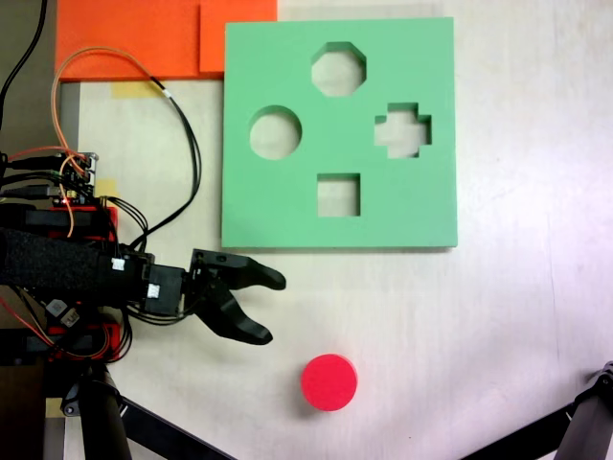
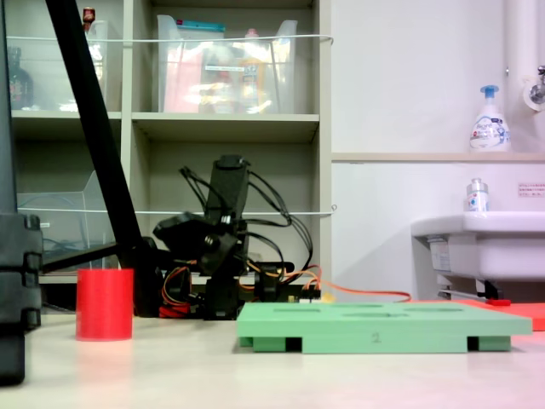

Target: Put the cylinder block into the corresponding hole

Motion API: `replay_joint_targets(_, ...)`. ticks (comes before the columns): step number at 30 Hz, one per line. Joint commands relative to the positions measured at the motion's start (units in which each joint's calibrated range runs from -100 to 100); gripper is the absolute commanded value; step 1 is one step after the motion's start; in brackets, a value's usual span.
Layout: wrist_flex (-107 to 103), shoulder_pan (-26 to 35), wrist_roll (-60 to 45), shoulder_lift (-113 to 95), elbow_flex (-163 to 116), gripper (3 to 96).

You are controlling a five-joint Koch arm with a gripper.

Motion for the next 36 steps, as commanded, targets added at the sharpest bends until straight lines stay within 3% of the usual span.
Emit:
replay_joint_targets(1,4.5,-0.8,10.3,-0.7,1.6,50.6)
replay_joint_targets(5,4.5,-2.7,13.7,-0.7,3.1,46.9)
replay_joint_targets(11,5.9,-4.4,14.7,5.6,2.9,49.0)
replay_joint_targets(14,25.8,-4.5,14.0,27.1,4.0,63.0)
replay_joint_targets(17,54.3,-4.8,14.0,62.7,7.8,75.8)
replay_joint_targets(20,54.3,-5.6,14.1,72.4,10.1,78.1)
replay_joint_targets(23,54.3,-5.7,14.3,79.5,14.8,87.4)
replay_joint_targets(36,54.3,-7.7,16.0,103.2,34.4,88.5)
